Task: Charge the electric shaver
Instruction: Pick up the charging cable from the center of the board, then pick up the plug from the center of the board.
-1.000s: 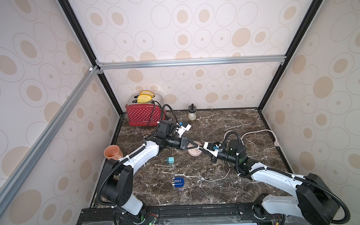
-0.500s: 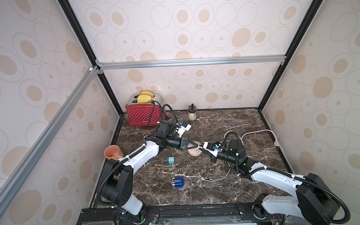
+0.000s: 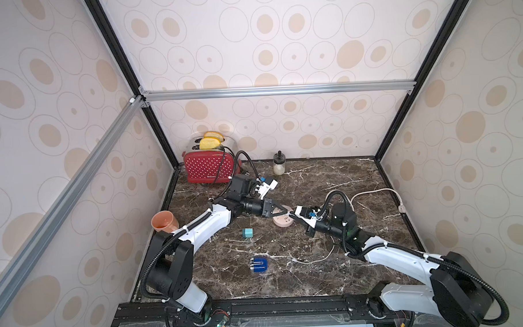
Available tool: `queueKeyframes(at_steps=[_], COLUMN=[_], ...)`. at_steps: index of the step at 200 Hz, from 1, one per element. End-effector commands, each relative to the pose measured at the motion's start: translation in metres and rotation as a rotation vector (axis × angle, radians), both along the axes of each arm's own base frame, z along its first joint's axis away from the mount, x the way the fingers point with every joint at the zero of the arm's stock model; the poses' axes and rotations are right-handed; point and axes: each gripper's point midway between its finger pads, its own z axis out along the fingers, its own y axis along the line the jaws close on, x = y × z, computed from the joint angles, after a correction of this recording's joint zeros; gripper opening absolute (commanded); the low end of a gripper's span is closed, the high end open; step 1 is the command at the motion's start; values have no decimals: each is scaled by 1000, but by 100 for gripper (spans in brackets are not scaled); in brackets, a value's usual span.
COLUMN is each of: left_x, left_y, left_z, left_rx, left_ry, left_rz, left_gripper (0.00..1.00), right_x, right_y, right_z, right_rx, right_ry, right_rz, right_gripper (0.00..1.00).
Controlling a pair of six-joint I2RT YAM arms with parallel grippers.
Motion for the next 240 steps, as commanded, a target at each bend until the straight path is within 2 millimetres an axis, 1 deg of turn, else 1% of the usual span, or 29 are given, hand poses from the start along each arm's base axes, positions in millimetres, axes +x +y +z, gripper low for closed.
queueKeyframes(at_steps=[1, 25, 49, 53, 59, 62, 67, 80, 92, 103, 117, 133, 145, 154, 160, 168, 172, 183, 190, 208, 240], left_x=[-4, -3, -4, -5, -4, -5, -6, -10, -7, -3, 1, -3, -6, -6, -5, -2, -6, -9, -12, -15, -27], left_y=[-4, -5, -5, -4, -3, -2, 0, 9, 20, 33, 55, 77, 92, 104, 113, 124, 131, 143, 147, 161, 170], left_z=[17, 19, 16, 14, 11, 9, 6, 6, 12, 17, 21, 21, 18, 12, 6, 0, -7, -19, -26, -47, -82], left_rx=[-40, -47, -41, -35, -18, -8, 13, 67, 84, 85, 104, 162, 243, 333, 400, 476, 523, 608, 644, 749, 821], left_ry=[-34, -40, -30, -29, -28, -29, -40, -105, -154, -170, -188, -240, -307, -378, -419, -490, -498, -575, -606, -677, -738], left_rz=[-42, -42, -50, -50, -45, -43, -44, -35, 3, 46, 99, 127, 149, 164, 179, 188, 175, 139, 105, 36, -159], left_gripper=[0, 0, 0, 8, 28, 35, 43, 56, 63, 65, 66, 67, 68, 68, 73, 74, 74, 74, 75, 76, 77], right_x=[10, 11, 12, 13, 15, 15, 16, 16, 14, 13, 12, 10, 6, 5, 3, 2, 2, 1, 1, 2, 5], right_y=[0, -1, -4, -5, -7, -7, -9, -11, -13, -17, -22, -27, -28, -29, -30, -30, -30, -30, -29, -29, -31], right_z=[18, 18, 24, 25, 27, 29, 29, 26, 22, 19, 15, 9, 6, 3, 2, 0, -1, -3, -3, -7, -9], right_rx=[34, 42, 71, 74, 79, 82, 76, 40, 7, -10, -25, -55, -79, -97, -108, -122, -127, -137, -140, -148, -152], right_ry=[-35, -32, -44, -42, -33, -29, -10, 40, 90, 135, 185, 236, 261, 278, 290, 306, 314, 327, 330, 340, 342], right_rz=[-38, -44, -65, -73, -91, -99, -104, -90, -77, -75, -73, -69, -57, -50, -44, -39, -37, -31, -27, -28, -41], right_gripper=[9, 0, 0, 0, 0, 0, 0, 0, 0, 0, 0, 0, 0, 0, 0, 0, 0, 0, 0, 0, 0])
